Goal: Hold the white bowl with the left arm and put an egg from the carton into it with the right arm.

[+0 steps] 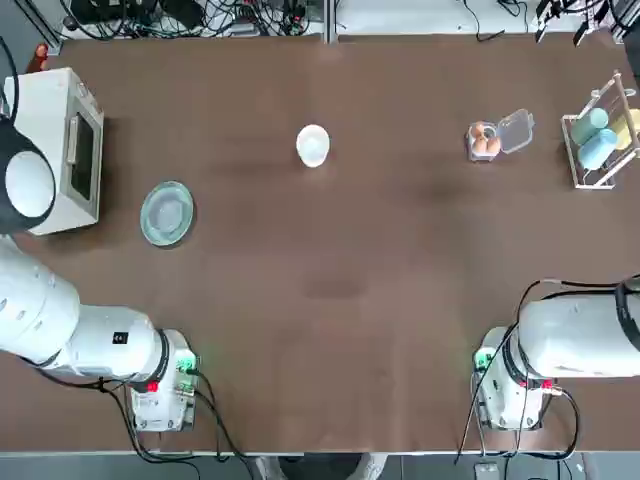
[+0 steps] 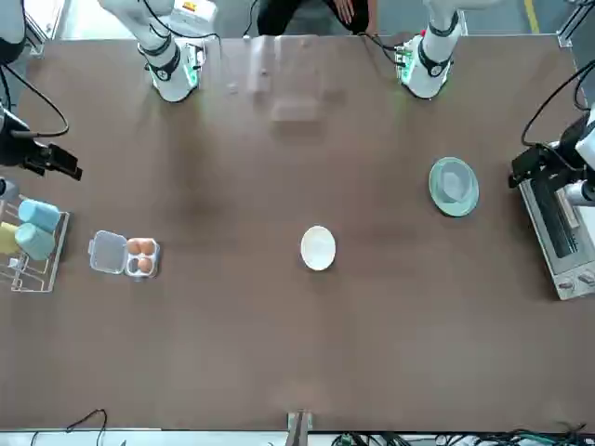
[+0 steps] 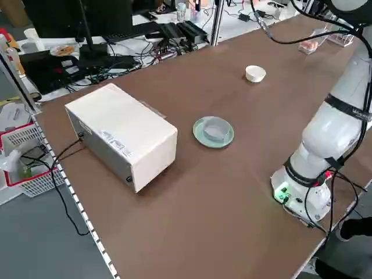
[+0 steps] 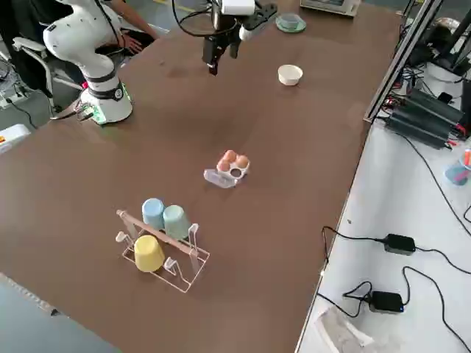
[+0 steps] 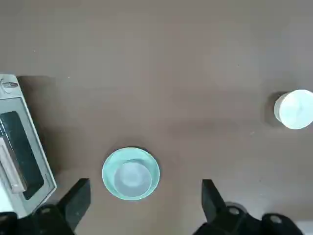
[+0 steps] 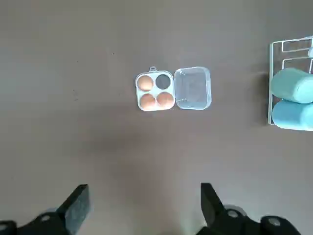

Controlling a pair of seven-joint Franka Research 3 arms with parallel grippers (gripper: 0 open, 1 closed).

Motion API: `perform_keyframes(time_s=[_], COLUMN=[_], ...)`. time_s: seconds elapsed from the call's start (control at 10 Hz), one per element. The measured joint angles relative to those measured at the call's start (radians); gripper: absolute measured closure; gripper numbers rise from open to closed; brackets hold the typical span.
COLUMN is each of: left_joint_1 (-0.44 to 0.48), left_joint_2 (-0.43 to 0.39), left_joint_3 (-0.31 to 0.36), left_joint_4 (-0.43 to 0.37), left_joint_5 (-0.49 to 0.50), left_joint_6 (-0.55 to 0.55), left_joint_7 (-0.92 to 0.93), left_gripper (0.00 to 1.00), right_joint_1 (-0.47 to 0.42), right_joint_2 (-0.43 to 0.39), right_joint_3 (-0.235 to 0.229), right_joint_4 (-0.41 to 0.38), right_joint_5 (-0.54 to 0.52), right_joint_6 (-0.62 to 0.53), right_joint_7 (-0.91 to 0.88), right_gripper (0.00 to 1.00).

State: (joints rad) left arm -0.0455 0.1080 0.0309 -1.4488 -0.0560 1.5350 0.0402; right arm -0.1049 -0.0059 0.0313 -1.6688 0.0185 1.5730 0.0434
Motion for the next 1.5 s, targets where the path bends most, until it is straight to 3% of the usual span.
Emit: perform_keyframes(time_s=[0.3,0.6,0.9,1.1,1.5], left_joint_1=[0.01,0.099,0.125,0.122,0.112], left_joint_2=[0.009,0.076,0.147,0.2,0.333], left_joint_3=[0.002,0.005,0.006,0.001,-0.001], left_joint_4=[0.001,0.022,0.034,0.036,0.034], left_joint_5=[-0.026,-0.176,-0.214,-0.297,-0.45], left_joint_6=[-0.026,-0.026,-0.018,0.005,0.086], left_joint_7=[0.014,0.135,0.533,0.726,1.022], left_gripper=[0.0,0.0,0.0,0.0,0.0], right_joint_1=[0.0,0.0,0.005,0.012,0.055], right_joint_2=[0.001,0.001,0.016,0.051,0.193], right_joint_3=[0.0,0.0,0.001,0.001,0.002], right_joint_4=[0.0,0.0,-0.001,-0.001,0.0], right_joint_5=[0.0,0.001,0.006,0.011,0.013], right_joint_6=[0.0,0.0,0.002,0.035,0.186], right_joint_7=[0.0,0.001,0.001,0.001,0.001], right_gripper=[0.0,0.0,0.0,0.0,0.0])
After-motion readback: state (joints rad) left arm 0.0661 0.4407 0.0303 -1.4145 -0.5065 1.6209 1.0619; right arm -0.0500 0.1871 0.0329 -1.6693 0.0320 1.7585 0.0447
